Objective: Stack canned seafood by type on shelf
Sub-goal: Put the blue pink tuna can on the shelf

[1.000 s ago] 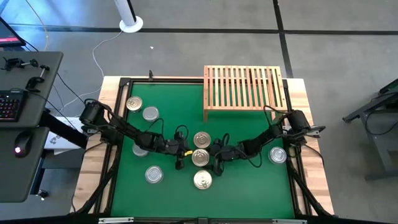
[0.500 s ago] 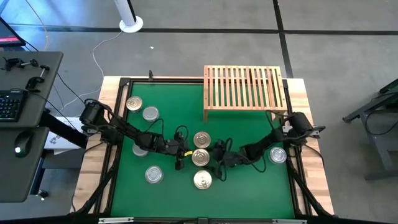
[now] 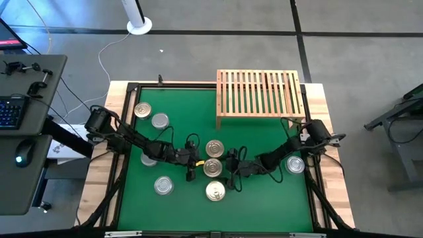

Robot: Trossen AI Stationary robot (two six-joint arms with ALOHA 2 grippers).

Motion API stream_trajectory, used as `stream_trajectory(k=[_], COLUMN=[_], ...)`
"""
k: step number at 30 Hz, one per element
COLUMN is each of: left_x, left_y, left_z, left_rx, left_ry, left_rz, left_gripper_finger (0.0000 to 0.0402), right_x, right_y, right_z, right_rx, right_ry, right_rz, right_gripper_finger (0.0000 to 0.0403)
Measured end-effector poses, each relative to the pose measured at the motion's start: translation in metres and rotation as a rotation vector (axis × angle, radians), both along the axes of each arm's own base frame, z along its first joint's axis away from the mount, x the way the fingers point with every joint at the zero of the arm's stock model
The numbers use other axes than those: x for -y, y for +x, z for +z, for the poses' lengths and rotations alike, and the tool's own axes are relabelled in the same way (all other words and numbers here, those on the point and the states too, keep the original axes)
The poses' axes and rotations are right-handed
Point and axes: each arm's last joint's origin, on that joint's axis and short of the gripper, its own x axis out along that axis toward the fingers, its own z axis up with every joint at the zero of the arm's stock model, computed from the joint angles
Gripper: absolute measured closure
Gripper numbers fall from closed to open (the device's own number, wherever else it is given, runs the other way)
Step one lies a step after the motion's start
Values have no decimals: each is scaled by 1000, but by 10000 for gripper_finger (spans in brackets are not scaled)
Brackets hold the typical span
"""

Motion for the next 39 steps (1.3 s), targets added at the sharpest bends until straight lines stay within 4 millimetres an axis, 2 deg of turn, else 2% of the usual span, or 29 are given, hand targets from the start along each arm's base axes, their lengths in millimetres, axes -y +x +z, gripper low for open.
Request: stream_trajectory(k=[4,13,19,26,30,34,39], left_x=[0,1,0,-3,-5,-5,-6], left_y=[-1,7,6,-10,-23,-36,-39], left_z=[0,-5,0,24,34,36,33], left_rx=[3,76,80,-15,-91,-176,-210], left_ry=[12,5,54,104,144,168,145], left_rz=[16,39,37,26,60,98,137], left_gripper_finger=[402,401,401,401,401,401,401], right_x=[-2,-10,-12,-5,-7,-6,-3], right_y=[8,30,36,28,28,26,28], right_z=[-8,-13,-18,-22,-14,-17,-16], right_rx=[5,32,30,-49,-64,-108,-97], right_ry=[3,3,14,-56,-58,-36,-18], right_rz=[-3,27,14,-86,-70,-44,-42], right_gripper_finger=[4,4,31,58,83,102,104])
